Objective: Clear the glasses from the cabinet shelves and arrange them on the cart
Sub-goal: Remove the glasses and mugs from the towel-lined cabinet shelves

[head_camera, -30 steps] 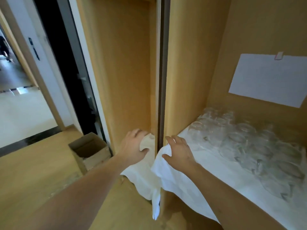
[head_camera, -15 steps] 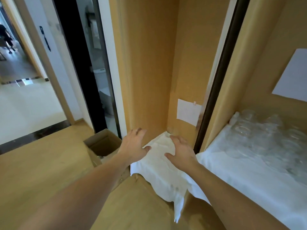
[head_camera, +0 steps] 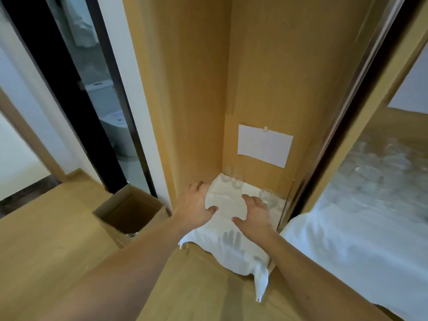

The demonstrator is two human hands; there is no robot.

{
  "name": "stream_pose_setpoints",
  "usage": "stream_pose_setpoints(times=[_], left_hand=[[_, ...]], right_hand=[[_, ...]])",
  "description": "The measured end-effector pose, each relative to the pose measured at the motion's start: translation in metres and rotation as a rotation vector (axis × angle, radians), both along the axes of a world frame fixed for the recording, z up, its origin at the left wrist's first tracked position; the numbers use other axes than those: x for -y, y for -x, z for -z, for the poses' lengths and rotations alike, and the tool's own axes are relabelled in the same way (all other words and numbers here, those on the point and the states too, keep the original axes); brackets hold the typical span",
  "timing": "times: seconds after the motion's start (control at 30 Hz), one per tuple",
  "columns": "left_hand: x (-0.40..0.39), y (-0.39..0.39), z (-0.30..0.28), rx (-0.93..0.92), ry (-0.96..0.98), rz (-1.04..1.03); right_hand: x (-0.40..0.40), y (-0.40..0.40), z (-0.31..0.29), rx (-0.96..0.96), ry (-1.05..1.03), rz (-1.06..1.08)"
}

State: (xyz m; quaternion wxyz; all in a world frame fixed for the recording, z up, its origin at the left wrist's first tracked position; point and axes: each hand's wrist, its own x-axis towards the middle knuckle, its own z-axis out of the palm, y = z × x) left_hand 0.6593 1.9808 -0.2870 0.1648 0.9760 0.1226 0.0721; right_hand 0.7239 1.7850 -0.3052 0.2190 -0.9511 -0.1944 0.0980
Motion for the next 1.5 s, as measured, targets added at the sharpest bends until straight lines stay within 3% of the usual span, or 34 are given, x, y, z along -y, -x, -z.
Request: stream_pose_setpoints(times=[0.6, 0.73, 1.1, 1.5], left_hand=[[-0.079, -0.194, 0.04, -0.097, 0.109, 0.052], [-0.097, -0.219, 0.056, -0.137, 0.133, 0.106], [-0.141, -0.287, 0.093, -0.21, 0.206, 0.309], [-0.113, -0.336, 0.128, -0.292, 0.224, 0.37]], right_hand=[[-0.095, -0.165, 0.047, -0.141, -0.134, 0.316], [-0.111, -0.181, 0.059, -0.153, -0.09, 0.354], [-0.157, -0.185, 0.077, -0.192, -0.099, 0.699], [-0.13, -0.219, 0.114, -0.263, -0.125, 0.908]])
